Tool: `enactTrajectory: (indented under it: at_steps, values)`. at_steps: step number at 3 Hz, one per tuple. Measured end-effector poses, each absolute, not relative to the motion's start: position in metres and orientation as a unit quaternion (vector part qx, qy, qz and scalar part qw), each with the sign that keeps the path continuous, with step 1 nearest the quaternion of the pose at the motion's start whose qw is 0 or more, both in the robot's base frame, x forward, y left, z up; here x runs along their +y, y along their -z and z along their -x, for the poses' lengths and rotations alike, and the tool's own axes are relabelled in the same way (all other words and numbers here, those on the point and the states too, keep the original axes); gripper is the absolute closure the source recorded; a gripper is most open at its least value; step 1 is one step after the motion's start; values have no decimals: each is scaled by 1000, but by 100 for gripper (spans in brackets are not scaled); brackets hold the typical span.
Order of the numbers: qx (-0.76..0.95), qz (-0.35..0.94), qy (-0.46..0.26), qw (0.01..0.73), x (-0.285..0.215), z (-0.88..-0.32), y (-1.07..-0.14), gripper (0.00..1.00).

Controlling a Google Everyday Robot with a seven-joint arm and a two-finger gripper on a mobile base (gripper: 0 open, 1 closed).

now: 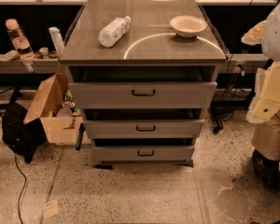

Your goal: Open bottom drawer

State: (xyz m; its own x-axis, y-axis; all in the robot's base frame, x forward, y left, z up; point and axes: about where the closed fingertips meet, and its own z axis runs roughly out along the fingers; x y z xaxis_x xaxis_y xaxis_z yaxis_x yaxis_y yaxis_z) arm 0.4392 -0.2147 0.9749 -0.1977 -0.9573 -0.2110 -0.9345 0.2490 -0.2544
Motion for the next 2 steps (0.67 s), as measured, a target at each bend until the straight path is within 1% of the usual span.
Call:
enactTrajectory:
  at_steps: [2]
  values:
    - [745,650,26,146,-209,-441,-955,0]
